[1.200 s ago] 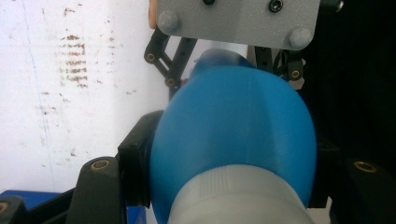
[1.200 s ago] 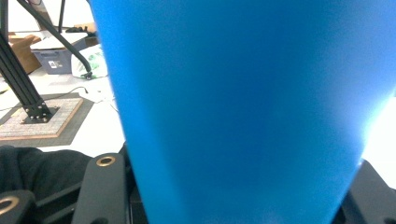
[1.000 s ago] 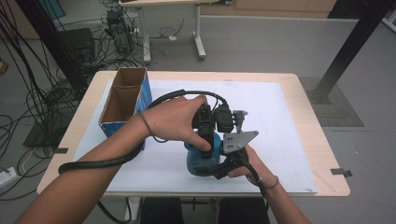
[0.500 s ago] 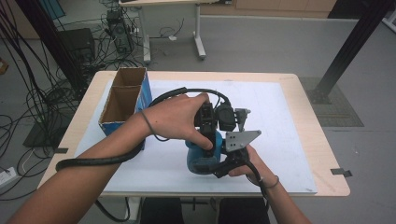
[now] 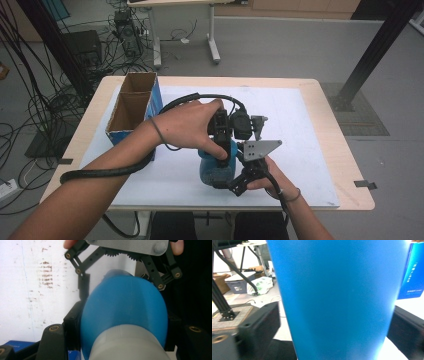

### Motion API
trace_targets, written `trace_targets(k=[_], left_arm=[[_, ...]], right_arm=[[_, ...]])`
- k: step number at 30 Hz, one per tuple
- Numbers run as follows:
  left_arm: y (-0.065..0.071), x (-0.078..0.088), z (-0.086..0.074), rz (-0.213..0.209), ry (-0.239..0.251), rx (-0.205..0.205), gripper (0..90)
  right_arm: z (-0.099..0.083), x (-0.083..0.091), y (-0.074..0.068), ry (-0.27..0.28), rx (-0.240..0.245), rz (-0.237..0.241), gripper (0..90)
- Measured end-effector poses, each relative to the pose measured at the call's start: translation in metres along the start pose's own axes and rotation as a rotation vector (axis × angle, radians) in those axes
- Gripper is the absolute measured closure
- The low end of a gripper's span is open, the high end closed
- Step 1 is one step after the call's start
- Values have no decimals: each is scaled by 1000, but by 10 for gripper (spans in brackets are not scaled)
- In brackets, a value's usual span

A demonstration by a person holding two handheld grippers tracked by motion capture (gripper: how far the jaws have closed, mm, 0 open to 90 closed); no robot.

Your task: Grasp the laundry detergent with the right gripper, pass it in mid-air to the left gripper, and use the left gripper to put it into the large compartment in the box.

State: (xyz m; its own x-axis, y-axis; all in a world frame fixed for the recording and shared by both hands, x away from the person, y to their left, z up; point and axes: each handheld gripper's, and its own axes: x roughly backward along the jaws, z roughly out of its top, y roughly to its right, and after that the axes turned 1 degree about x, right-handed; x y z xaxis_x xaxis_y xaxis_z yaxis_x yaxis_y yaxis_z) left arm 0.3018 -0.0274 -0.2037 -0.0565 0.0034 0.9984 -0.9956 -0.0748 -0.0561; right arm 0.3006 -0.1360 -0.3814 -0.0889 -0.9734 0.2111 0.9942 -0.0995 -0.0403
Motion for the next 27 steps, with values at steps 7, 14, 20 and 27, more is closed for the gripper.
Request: trace_targets(k=[7,14,20,27], left_arm=[[-1,2,-1,1,4,4,374],[-3,6,-3,9,4,12,374],[-3,9,-4,9,-3,14,373],[-4,10,-7,10,5,20,373]], right_arm=[[0,1,1,3,9,-3,1],[-2,1,2,1,-1,-8,2],[-2,3,4,6,-4,-5,3],[-2,17,4,14,-11,-8,5]])
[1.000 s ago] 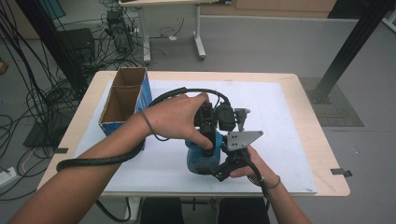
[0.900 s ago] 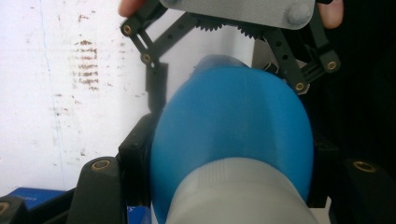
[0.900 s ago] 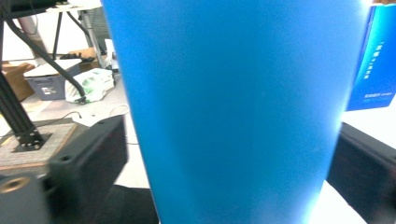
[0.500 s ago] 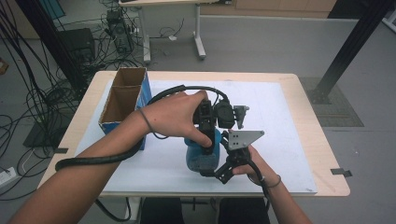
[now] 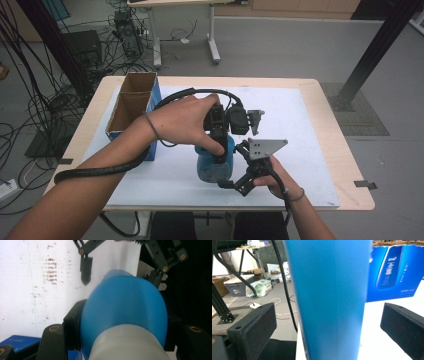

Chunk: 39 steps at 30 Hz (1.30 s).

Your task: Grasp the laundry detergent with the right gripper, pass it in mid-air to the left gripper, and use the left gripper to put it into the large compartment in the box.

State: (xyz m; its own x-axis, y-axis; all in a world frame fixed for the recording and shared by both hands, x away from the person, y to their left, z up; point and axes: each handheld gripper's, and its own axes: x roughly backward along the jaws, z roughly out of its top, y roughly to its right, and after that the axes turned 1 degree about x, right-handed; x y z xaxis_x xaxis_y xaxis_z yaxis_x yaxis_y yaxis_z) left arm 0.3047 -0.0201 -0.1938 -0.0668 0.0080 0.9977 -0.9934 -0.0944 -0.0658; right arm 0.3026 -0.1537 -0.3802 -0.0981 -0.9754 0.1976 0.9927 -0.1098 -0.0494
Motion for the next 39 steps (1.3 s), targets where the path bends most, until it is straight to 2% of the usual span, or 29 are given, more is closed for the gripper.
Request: trace_targets(k=[18,32,39], left_arm=[[-3,2,-5,-7,-3,9,373],[-6,4,-10,-3,0,23,373],[-7,8,-12,-1,-3,29,373]], right_arm=[[-6,52,3,3,-16,-44,11],[-16,97,6,6,-44,-134,11],[-19,107,7,18,-58,-161,11]])
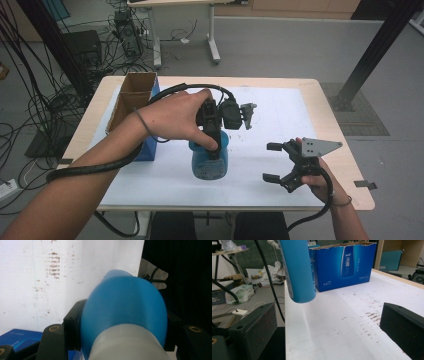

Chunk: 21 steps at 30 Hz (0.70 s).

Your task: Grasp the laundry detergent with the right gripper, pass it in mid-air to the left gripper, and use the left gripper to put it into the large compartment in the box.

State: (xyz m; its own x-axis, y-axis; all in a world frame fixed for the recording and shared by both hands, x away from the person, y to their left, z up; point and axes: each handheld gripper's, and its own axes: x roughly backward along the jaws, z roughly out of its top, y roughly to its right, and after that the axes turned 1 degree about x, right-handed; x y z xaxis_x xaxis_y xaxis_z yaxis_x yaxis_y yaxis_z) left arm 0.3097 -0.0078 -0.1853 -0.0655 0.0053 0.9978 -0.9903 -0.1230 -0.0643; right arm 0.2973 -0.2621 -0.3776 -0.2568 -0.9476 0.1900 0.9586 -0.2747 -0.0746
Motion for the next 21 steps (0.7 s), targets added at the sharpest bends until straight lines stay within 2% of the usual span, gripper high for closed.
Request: trace_targets(k=[3,10,21], left_arm=[[-1,2,0,9,0,5,373],[-4,11,1,25,8,63,373],[-17,38,1,84,16,238,373]], right_arm=[[-1,0,1,1,-4,-4,11],[-3,-1,3,2,-8,-11,10],[-5,-3,5,6,-18,-20,9]])
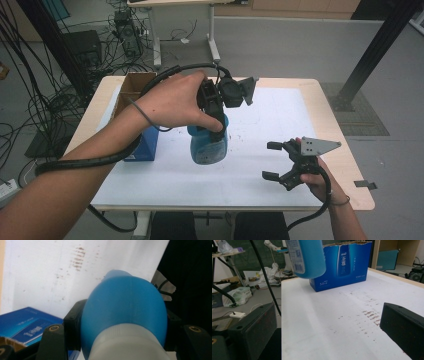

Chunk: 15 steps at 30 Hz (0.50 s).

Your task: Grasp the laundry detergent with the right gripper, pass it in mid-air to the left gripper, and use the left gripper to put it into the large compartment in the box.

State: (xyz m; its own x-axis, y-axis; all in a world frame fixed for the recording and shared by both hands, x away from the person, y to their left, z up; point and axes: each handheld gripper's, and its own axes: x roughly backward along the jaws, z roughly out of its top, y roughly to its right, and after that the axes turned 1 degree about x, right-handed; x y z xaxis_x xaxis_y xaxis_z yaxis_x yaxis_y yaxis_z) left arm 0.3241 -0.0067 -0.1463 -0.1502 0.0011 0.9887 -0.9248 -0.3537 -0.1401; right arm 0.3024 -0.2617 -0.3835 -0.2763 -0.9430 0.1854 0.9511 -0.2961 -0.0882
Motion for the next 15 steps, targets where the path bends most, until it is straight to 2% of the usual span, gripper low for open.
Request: trace_targets(k=[2,7,15], left_arm=[[-3,4,1,8,-1,29,373],[-20,14,1,-21,7,160,373],[-47,31,0,-17,-11,326,373]], right_arm=[[1,0,0,1,0,1,9],[2,-1,0,-1,3,-3,9],[2,-3,-1,6,5,-5,9]])
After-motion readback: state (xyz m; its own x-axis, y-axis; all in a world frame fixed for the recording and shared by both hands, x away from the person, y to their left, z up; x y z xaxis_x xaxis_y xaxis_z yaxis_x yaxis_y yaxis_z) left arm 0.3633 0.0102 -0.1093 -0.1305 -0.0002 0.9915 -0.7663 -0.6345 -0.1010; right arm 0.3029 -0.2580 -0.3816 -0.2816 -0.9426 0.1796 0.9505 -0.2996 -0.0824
